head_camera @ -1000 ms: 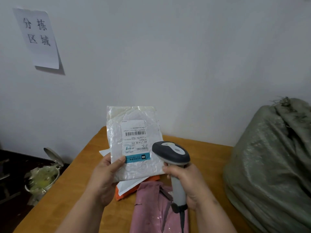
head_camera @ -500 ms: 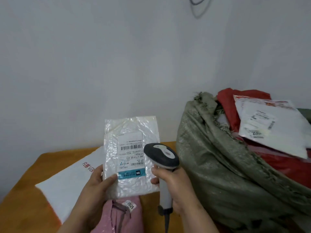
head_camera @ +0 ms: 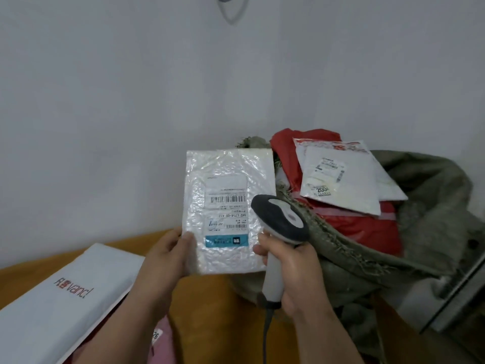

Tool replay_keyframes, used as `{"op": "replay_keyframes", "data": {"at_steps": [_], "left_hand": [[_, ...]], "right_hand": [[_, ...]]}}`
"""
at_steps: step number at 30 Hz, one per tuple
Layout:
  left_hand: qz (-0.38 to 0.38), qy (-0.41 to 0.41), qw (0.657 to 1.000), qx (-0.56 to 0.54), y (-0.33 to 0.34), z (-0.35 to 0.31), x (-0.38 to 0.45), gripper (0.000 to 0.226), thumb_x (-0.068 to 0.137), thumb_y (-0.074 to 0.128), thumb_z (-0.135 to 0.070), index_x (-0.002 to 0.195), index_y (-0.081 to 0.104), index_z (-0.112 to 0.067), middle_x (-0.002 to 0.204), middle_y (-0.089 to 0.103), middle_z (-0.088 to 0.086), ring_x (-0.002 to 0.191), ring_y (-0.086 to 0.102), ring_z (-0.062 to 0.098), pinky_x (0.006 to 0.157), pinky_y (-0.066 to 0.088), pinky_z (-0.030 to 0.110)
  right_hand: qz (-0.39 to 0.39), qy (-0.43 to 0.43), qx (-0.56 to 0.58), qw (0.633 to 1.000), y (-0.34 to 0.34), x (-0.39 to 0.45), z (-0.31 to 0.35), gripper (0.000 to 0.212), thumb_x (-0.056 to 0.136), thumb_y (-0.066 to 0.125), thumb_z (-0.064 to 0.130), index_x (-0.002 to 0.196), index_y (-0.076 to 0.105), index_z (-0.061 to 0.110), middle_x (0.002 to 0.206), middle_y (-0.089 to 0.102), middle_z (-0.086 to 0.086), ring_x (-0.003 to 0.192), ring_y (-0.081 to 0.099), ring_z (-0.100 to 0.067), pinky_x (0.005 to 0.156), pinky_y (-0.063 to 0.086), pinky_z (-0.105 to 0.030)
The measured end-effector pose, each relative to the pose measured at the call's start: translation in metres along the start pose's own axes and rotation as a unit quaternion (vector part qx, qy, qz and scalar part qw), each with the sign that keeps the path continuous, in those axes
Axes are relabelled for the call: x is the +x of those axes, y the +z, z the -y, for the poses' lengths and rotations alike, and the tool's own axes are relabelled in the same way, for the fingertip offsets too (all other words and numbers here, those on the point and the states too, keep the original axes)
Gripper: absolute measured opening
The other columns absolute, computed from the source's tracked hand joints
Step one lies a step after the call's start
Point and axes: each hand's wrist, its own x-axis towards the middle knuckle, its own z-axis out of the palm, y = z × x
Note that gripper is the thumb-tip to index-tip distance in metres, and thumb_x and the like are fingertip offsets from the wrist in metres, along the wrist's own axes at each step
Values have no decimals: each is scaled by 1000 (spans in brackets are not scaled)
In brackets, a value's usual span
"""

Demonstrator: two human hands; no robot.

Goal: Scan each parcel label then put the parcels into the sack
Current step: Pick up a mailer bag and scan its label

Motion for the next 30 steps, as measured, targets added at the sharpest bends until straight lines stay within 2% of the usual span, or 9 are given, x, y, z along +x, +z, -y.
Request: {"op": "replay_keyframes", "data": {"at_steps": [3,7,10,14,17,20,25,27,30], "left_hand": [[-24,-9,1000,-18,35,-17,14,22,103,46,-42,109,66,-37,104,72,-12,97,67,10,79,57,31],[-28,4,999,19,93,-41,44,21,98,53,-49,110,65,-36,102,71,-14,96,65,7,75,52,27],[-40,11,997,69,141,-56,76,67,86,63,-62,142,49,-26,129,57,-8,115,56,17,97,48,37],[11,-31,992,123,194,-63,107,116,62,79,-69,155,24,-25,149,47,3,132,49,28,109,43,44],[-11,-38,978,206,205,-58,119,105,73,83,-26,155,19,-32,140,53,11,122,54,33,103,48,46],[-79,-30,988,126,195,-63,126,72,77,63,2,139,43,-28,119,62,14,100,61,32,83,57,45],[-110,3,981,-158,172,-110,125,61,86,53,14,137,50,-19,116,62,20,96,67,34,75,60,44],[-108,45,975,-189,165,-130,121,59,85,52,15,131,54,-22,114,64,18,92,70,31,68,58,38],[-111,72,970,-206,162,-137,116,53,85,51,15,121,60,-22,108,69,18,82,74,27,68,60,37]], "right_hand": [[-52,-39,36,997,-27,17,23,20,73,81,5,91,76,12,86,74,-8,96,68,-35,85,53,-48],[-110,-110,61,986,-69,49,67,16,74,82,8,86,75,15,82,76,-1,90,70,-25,82,54,-42],[-141,-157,70,975,-101,80,97,11,77,83,13,77,74,21,82,77,4,90,73,-20,83,56,-39],[-121,-173,63,975,-125,117,116,13,82,80,11,89,73,20,75,76,16,72,73,0,57,55,-16],[-73,-154,0,985,-125,136,110,12,81,81,19,88,74,25,80,76,19,77,72,2,68,54,-24],[-40,-127,-35,990,-119,151,103,15,78,83,27,89,74,24,81,77,12,84,71,-10,79,56,-35],[55,-74,-17,996,-104,162,105,13,80,82,29,68,77,31,66,72,16,76,68,-11,74,54,-36],[80,-50,21,995,-98,166,108,11,80,83,26,70,78,26,74,76,8,82,71,-17,79,55,-38],[74,-45,101,991,-94,172,110,5,81,82,20,81,78,19,82,79,2,79,75,-12,66,56,-25]]}}
